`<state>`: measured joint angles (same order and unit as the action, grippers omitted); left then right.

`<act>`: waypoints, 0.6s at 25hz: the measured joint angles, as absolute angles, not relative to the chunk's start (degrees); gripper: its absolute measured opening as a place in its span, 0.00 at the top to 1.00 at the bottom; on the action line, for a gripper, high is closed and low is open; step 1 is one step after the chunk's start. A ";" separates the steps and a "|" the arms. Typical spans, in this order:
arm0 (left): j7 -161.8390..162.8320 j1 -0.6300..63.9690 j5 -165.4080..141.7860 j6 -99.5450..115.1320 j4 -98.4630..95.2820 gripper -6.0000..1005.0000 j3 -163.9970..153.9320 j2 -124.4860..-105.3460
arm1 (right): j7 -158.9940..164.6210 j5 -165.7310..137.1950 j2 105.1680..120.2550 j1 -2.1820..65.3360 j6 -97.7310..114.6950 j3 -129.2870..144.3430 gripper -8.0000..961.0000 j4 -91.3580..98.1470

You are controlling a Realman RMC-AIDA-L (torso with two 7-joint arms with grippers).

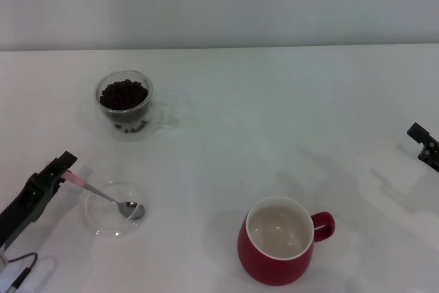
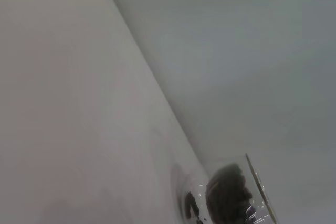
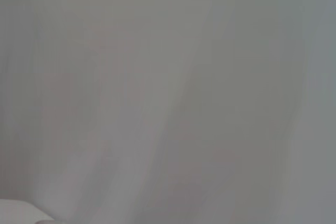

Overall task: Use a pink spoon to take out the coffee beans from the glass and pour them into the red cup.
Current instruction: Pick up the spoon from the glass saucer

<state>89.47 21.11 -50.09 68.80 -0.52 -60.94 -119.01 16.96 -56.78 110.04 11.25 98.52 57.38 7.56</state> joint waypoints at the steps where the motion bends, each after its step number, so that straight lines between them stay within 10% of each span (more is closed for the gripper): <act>1: 89.47 21.20 -50.09 68.81 -0.53 0.45 -60.99 -118.98 | 16.96 -56.78 110.03 11.25 98.51 57.38 0.20 7.57; 6: 89.47 21.27 -50.09 68.64 -0.53 0.66 -60.98 -118.91 | 16.96 -56.78 110.05 11.25 98.52 57.31 0.20 7.57; 15: 89.73 21.29 -50.34 67.39 -0.53 0.67 -61.20 -118.86 | 16.96 -56.78 110.32 11.22 99.25 57.21 0.20 7.56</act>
<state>89.73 21.29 -50.34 67.39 -0.53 -61.20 -118.86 16.96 -56.78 110.32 11.22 99.25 57.21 7.56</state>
